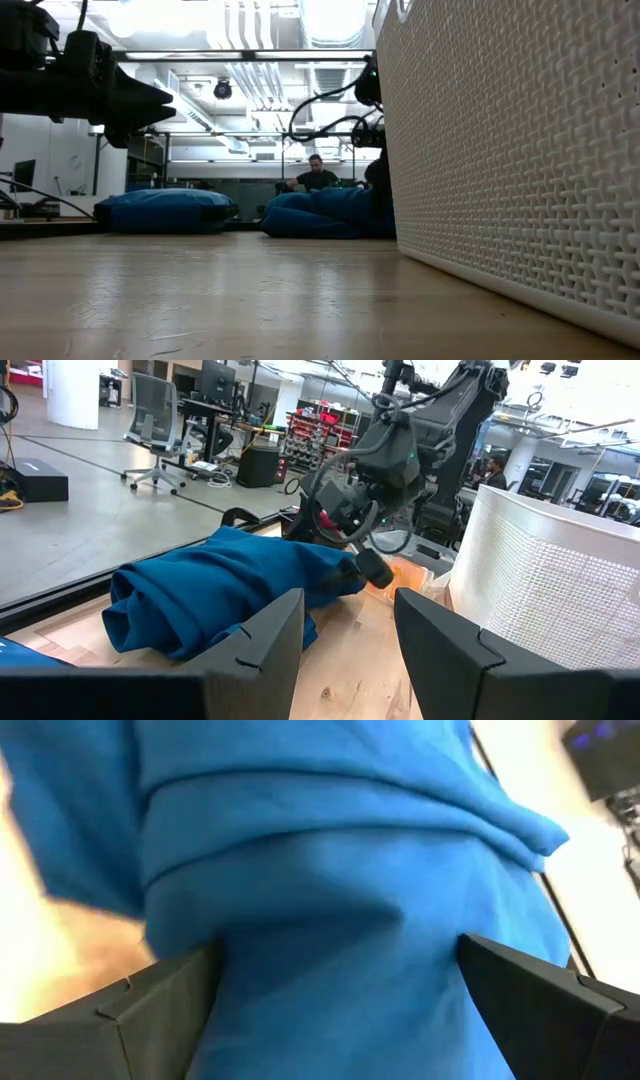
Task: Pick & place medical supplies in basket/bin
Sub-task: Put the blue patient gown into the white bin
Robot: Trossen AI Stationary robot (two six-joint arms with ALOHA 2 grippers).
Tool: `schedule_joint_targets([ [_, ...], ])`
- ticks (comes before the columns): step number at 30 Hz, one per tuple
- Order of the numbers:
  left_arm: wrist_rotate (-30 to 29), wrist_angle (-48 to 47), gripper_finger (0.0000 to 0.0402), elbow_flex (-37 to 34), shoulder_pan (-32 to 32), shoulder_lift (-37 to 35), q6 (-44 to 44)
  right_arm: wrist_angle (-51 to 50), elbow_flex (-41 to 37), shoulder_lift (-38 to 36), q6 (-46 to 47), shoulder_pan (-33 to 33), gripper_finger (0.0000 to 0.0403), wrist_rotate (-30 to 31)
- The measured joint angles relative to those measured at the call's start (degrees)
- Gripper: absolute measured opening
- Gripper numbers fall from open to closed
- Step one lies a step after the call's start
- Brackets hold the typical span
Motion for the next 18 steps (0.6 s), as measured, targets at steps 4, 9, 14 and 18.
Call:
schedule_joint_targets([
  [4,0.0,0.0,0.0164,0.0,0.0,0.0,0.0,7.7,-3.9,0.0,-1.6,-1.1,0.0400,-0.2],
  [9,0.0,0.0,0.0164,0.0,0.0,0.0,0.0,11.7,-7.5,0.0,-2.0,-3.0,0.0400,-1.4],
  [14,0.0,0.0,0.0164,0.0,0.0,0.0,0.0,12.2,-10.4,-0.1,-1.0,-5.1,0.0400,-1.8],
  [18,0.0,0.0,0.0164,0.0,0.0,0.0,0.0,15.1,-12.5,-0.4,-0.3,-6.7,0.0400,-5.5],
])
